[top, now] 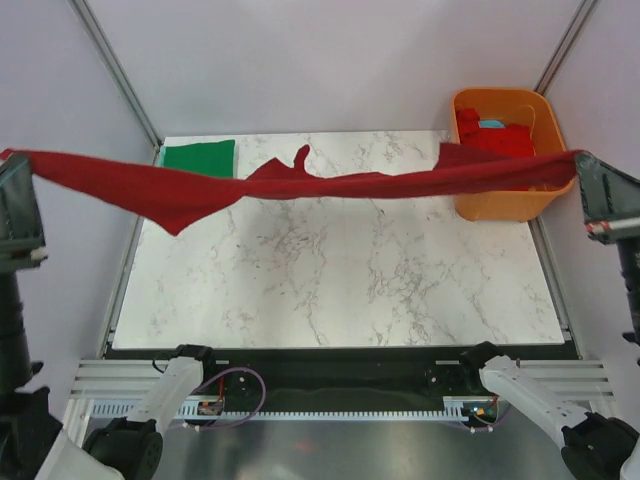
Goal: Fold and stack the t-shirts
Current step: Flatten the tshirt out
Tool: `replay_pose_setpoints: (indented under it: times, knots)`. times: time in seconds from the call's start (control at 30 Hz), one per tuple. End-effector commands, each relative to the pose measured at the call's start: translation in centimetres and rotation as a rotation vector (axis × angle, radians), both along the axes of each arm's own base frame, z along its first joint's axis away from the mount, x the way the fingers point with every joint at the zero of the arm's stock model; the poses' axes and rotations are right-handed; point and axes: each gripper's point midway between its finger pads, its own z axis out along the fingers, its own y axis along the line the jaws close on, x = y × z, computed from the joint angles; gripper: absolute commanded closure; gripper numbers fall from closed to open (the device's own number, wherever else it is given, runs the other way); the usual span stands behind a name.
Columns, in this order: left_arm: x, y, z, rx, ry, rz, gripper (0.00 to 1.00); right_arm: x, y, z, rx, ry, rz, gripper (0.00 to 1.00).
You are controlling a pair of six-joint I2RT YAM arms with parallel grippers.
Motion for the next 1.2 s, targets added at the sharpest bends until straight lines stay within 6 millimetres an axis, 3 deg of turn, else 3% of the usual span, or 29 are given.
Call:
replay_pose_setpoints:
  times: [0.0, 0.1, 0.2, 0.23, 0.33, 0.4, 0.47, 0.57, 0.63, 0.67, 0.7, 0.73, 0.77, 0.8, 0.87, 0.9, 0.97, 1.0, 1.07, 1.1, 1.13, 1.17]
  knots:
    - [-3.4, 0.4, 1.6, -0.068, -0.113, -0.016, 0.98, -1.7, 1.2, -0.9, 0.065, 0.004, 0.113, 1.00]
    - [-6.5, 0.7, 2.3, -0.065, -0.175, -0.009, 0.98, -3.6, 1.2, -0.1, 0.112, -0.031, 0.168, 1.00]
    - [-7.4, 0.8, 3.1, -0.041, -0.204, 0.005, 0.98, -5.0, 0.7, 1.5, 0.134, -0.073, 0.182, 1.00]
    - [-7.2, 0.9, 3.3, -0.020, -0.203, 0.021, 0.98, -5.8, 0.2, 2.4, 0.143, -0.100, 0.177, 1.00]
    - [-5.7, 1.1, 4.0, 0.013, -0.191, 0.056, 0.98, -5.6, -0.8, 3.6, 0.146, -0.114, 0.120, 1.00]
    - [-4.4, 1.0, 4.4, 0.039, -0.182, 0.075, 0.98, -3.4, -1.1, 3.2, 0.118, -0.074, 0.046, 1.00]
    - [-0.7, 0.7, 3.9, 0.104, -0.122, 0.097, 0.98, -0.7, -0.9, 1.4, 0.073, -0.006, -0.016, 1.00]
    - [6.8, 0.3, 0.8, 0.189, 0.032, 0.120, 0.98, 4.8, 0.1, -2.8, 0.005, 0.105, -0.112, 1.00]
    - [13.1, 0.3, -3.6, 0.238, 0.186, 0.145, 0.98, 8.9, 1.4, -6.7, -0.040, 0.180, -0.150, 1.00]
    - [15.2, 0.4, -5.2, 0.258, 0.232, 0.156, 0.98, 10.2, 1.9, -8.2, -0.057, 0.204, -0.158, 1.00]
    - [18.6, 0.5, -8.8, 0.303, 0.330, 0.170, 0.98, 12.1, 2.6, -10.0, -0.091, 0.242, -0.169, 1.00]
    - [20.2, 0.7, -9.2, 0.314, 0.317, 0.194, 0.98, 14.2, 3.3, -12.4, -0.115, 0.271, -0.191, 1.00]
    - [22.7, 0.7, -11.2, 0.342, 0.358, 0.201, 0.98, 15.5, 3.7, -13.8, -0.133, 0.288, -0.201, 1.00]
    - [25.1, 0.7, -14.5, 0.391, 0.418, 0.209, 0.98, 17.7, 4.3, -16.1, -0.183, 0.331, -0.222, 1.00]
    - [28.3, 1.0, -16.6, 0.417, 0.442, 0.239, 0.98, 20.8, 4.9, -19.5, -0.212, 0.360, -0.244, 1.00]
    - [31.4, 1.0, -20.3, 0.461, 0.524, 0.242, 0.98, 23.5, 4.8, -22.5, -0.245, 0.421, -0.267, 1.00]
    - [34.7, 1.2, -23.8, 0.497, 0.597, 0.245, 0.98, 26.7, 5.2, -25.3, -0.244, 0.440, -0.238, 1.00]
    - [37.7, 1.2, -27.4, 0.525, 0.665, 0.235, 0.98, 29.4, 4.3, -28.9, -0.264, 0.512, -0.256, 1.00]
    - [40.4, 1.1, -30.5, 0.540, 0.714, 0.206, 0.98, 32.5, 4.8, -30.7, -0.265, 0.514, -0.213, 1.00]
    - [42.8, 0.8, -33.5, 0.547, 0.761, 0.177, 0.98, 34.8, 4.7, -34.6, -0.290, 0.579, -0.194, 1.00]
    - [43.9, 0.2, -34.5, 0.555, 0.768, 0.128, 0.98, 36.6, 5.2, -34.3, -0.299, 0.546, -0.171, 1.00]
    - [44.9, -0.2, -35.7, 0.559, 0.783, 0.100, 0.98, 37.8, 5.6, -35.5, -0.310, 0.555, -0.145, 1.00]
